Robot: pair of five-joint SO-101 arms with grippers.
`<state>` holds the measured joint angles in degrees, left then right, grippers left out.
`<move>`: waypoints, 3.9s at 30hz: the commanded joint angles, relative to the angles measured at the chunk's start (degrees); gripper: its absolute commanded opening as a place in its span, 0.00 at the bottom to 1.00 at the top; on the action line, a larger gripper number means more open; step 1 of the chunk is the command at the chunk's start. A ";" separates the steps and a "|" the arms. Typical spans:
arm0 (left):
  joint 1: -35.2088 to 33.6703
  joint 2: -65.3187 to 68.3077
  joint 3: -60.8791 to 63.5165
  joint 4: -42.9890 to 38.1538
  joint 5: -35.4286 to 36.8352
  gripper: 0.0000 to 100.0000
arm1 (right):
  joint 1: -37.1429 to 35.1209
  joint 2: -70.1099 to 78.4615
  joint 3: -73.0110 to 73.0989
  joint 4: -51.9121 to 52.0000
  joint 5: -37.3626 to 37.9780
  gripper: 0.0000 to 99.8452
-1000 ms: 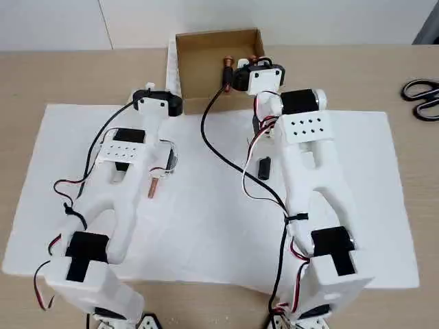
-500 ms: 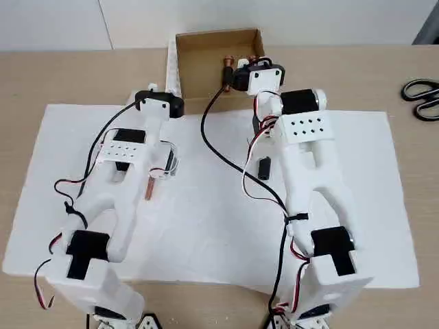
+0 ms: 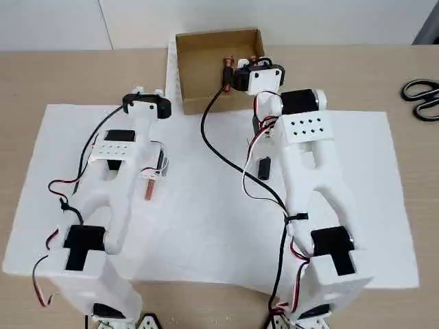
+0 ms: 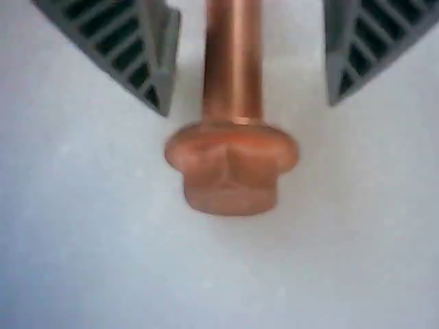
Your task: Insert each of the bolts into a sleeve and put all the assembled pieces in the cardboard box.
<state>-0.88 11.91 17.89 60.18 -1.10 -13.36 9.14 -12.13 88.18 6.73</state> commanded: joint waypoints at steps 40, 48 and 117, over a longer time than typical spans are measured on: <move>2.20 4.31 -28.62 26.20 2.55 0.01 | 1.71 1.10 1.58 -1.01 0.09 0.16; 3.87 4.31 -33.71 34.11 2.55 0.01 | 0.92 10.15 1.32 -5.05 -5.36 0.16; 10.02 -55.12 -0.75 14.51 17.93 0.01 | -7.60 -54.55 54.42 -36.35 -2.64 0.00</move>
<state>7.47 -38.46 11.12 83.56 15.69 -19.87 -43.08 35.60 61.89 3.91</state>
